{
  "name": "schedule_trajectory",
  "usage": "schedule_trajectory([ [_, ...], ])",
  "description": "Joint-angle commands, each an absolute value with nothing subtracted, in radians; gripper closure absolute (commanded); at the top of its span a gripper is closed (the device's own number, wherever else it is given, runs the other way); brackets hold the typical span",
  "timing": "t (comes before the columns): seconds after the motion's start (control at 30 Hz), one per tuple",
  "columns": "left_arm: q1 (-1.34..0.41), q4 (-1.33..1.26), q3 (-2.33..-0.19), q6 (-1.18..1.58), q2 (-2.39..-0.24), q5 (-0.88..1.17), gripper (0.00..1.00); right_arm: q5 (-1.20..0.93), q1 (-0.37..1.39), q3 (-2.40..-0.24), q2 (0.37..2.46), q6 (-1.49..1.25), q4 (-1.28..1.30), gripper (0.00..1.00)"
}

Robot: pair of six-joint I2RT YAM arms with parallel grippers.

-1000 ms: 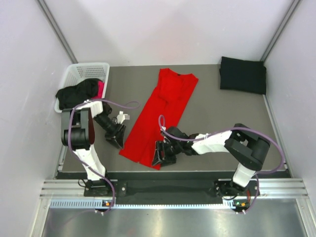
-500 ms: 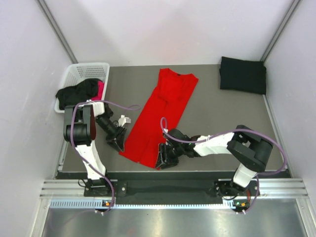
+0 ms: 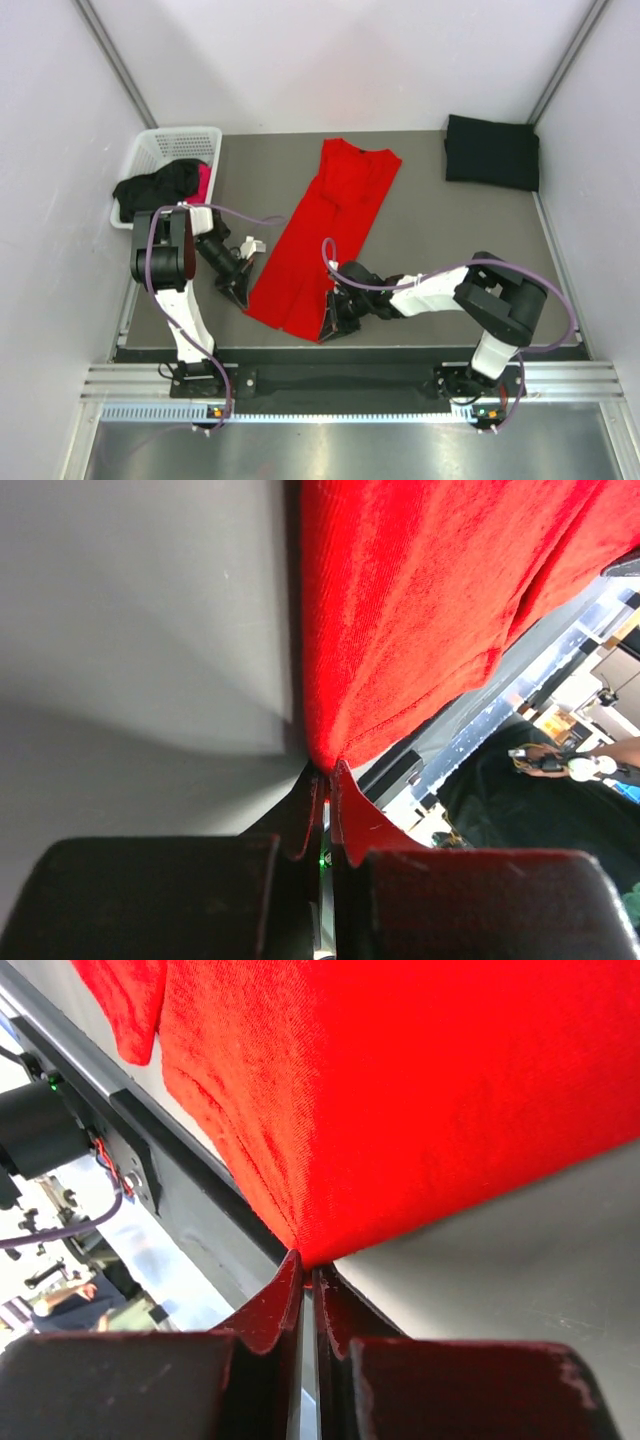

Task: Fold and stack the t-shirts
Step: Fold the tshirt

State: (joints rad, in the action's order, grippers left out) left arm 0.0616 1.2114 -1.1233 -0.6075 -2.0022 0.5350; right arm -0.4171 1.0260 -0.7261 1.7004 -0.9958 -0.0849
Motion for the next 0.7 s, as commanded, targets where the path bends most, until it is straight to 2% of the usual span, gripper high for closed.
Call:
schedule_trajectory([
  [0.0, 0.067, 1.238, -1.163, -0.652, -1.987, 0.586, 1.00, -0.420, 1.032, -0.718, 1.661, -0.960, -0.115, 1.00],
  [0.3, 0.066, 1.353, -1.393, -0.669, -1.888, 0.650, 1.00, -0.402, 0.914, -0.775, 1.433, -0.756, 0.092, 1.00],
  [0.53, 0.029, 1.442, -1.639, -0.637, -1.962, 0.712, 1.00, -0.405, 0.805, -0.841, 1.411, -0.657, 0.123, 1.00],
  [0.67, -0.058, 1.466, -1.776, -0.614, -2.020, 0.715, 1.00, -0.400, 0.772, -0.857, 1.408, -0.635, 0.107, 1.00],
])
